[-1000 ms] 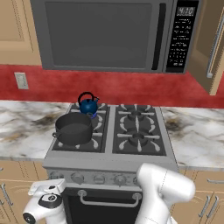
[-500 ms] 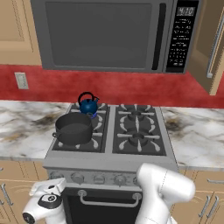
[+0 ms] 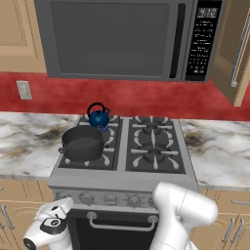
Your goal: Pick the kettle from the cabinet and place it on a stove burner. Then pick the pot from the counter and place it on another stove burner. Finally, turn both burners on.
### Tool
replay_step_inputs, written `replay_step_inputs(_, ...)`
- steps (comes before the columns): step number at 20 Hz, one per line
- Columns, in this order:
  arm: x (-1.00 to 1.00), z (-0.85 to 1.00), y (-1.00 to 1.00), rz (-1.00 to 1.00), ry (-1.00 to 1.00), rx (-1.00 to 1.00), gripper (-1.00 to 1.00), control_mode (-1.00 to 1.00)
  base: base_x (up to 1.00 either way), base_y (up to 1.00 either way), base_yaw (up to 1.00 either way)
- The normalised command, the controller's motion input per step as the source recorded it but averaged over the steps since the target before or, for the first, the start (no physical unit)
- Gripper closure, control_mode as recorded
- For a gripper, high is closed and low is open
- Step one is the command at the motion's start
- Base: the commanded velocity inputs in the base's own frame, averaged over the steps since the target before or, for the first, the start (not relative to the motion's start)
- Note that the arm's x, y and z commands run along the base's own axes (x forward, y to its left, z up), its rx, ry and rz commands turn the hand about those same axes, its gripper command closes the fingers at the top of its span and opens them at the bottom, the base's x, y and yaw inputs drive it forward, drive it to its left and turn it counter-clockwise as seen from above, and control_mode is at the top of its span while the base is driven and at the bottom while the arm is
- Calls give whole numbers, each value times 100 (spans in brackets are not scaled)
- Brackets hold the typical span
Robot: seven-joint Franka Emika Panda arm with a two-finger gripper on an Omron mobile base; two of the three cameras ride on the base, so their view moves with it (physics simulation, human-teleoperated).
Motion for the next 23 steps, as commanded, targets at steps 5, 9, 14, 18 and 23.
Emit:
replay_step_inputs(5,0,0,0,-6,0,-18,100,-100,0,0,0)
replay_step_inputs(9,0,-3,0,-6,0,-18,100,-100,0,0,0)
replay_step_inputs(14,0,-5,0,-7,0,-19,100,-100,0,0,0)
replay_step_inputs(18,0,-6,0,-7,0,-18,100,-100,0,0,0)
replay_step_inputs(23,0,0,5,-5,0,-4,100,-100,0,0,0)
